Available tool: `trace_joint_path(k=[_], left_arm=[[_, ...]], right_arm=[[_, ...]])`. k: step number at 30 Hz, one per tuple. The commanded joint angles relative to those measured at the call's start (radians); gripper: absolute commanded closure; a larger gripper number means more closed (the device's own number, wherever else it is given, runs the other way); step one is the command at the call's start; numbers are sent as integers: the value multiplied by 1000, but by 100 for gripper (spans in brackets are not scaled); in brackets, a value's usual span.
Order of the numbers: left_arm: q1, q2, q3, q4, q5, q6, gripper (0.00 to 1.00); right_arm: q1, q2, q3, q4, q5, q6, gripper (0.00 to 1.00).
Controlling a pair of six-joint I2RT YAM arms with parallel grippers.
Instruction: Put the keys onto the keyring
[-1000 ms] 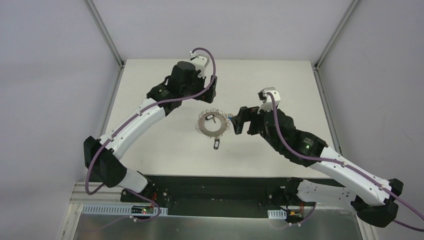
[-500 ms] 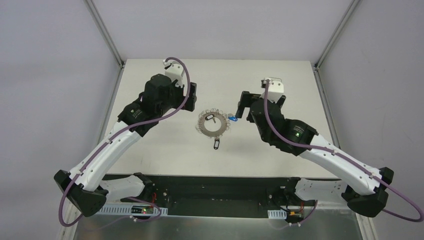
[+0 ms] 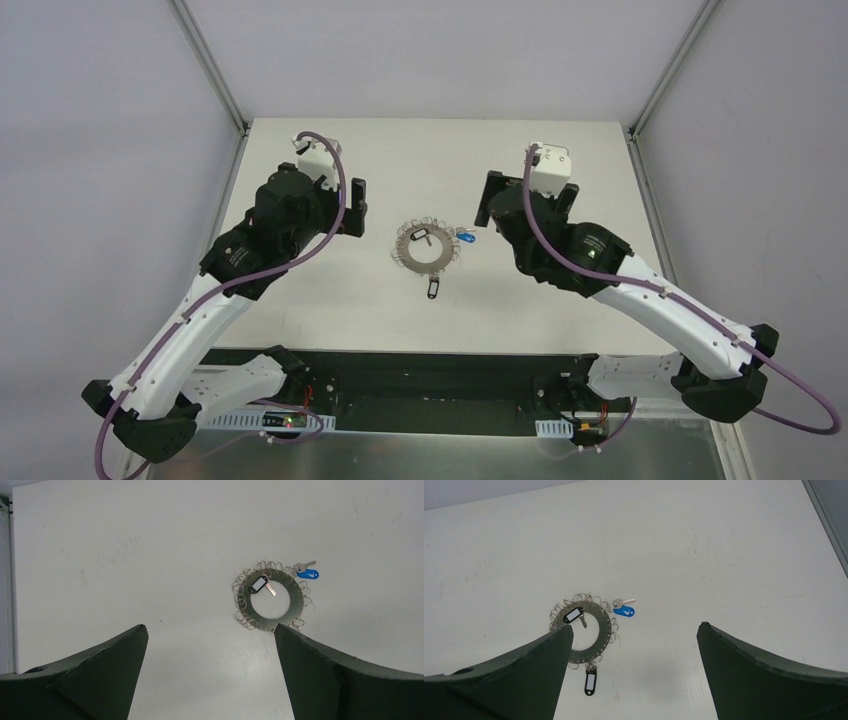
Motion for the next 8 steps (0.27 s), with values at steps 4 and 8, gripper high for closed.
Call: trace_joint_path(k=[4,8], left_arm=[[2,-10,-29,-10,-25,20,1],[2,-5,-36,-8,-24,20,1]], right_arm=[[-3,-155,-127,163,27,-79,1],[-3,-165,-147,183,15,-124,1]])
